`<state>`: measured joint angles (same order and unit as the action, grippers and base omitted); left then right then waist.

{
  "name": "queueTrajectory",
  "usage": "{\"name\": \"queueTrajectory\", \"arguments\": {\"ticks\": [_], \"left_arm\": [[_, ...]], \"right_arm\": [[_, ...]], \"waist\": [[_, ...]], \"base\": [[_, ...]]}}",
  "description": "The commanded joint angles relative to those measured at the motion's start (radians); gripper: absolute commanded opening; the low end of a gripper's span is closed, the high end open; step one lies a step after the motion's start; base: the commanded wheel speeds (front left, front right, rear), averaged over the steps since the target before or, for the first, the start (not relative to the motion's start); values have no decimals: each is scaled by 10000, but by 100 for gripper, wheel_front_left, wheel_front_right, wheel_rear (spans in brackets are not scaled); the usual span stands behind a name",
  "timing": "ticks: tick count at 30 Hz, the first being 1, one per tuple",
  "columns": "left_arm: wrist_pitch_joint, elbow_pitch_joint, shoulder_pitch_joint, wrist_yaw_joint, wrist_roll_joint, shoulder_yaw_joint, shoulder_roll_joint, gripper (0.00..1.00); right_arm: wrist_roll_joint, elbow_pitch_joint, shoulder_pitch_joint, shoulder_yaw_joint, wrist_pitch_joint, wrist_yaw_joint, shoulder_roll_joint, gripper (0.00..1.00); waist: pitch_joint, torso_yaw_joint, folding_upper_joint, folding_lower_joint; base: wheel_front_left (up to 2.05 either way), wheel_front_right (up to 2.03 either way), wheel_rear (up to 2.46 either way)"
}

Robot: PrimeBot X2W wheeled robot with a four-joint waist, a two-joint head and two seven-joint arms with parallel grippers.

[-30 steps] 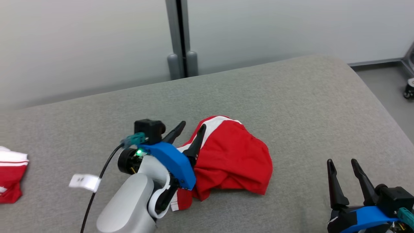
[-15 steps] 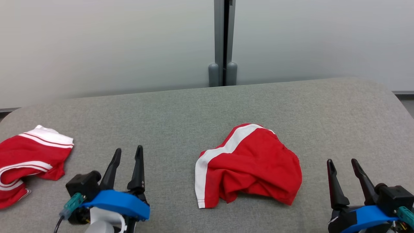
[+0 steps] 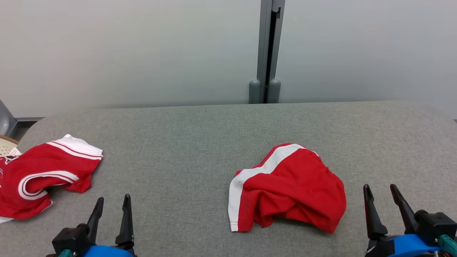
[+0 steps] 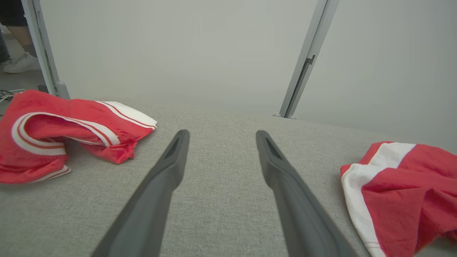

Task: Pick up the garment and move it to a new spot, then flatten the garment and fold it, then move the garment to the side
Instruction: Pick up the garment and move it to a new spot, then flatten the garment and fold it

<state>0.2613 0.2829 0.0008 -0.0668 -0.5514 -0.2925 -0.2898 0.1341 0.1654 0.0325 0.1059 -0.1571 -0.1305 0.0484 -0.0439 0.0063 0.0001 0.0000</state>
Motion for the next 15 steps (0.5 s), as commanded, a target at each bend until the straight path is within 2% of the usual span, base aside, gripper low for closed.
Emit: {"name": "queueTrajectory", "arguments": {"ticks": [1, 8, 15], "left_arm": [[33, -69, 124, -53, 68, 16, -110, 100], [7, -245, 409, -121, 132, 50, -380, 100], [-108, -254, 313, -112, -145, 96, -273, 100]], "right_arm": [[-60, 4, 127, 2, -36, -5, 36, 100], [-180, 74, 168, -22, 14, -5, 36, 100], [-140, 163, 135, -178, 26, -5, 36, 100]], "waist": [[-8, -24, -1, 0], [-10, -184, -1, 0], [45, -293, -1, 0]], "base": [[0, 0, 0], [0, 0, 0], [0, 0, 0]]}}
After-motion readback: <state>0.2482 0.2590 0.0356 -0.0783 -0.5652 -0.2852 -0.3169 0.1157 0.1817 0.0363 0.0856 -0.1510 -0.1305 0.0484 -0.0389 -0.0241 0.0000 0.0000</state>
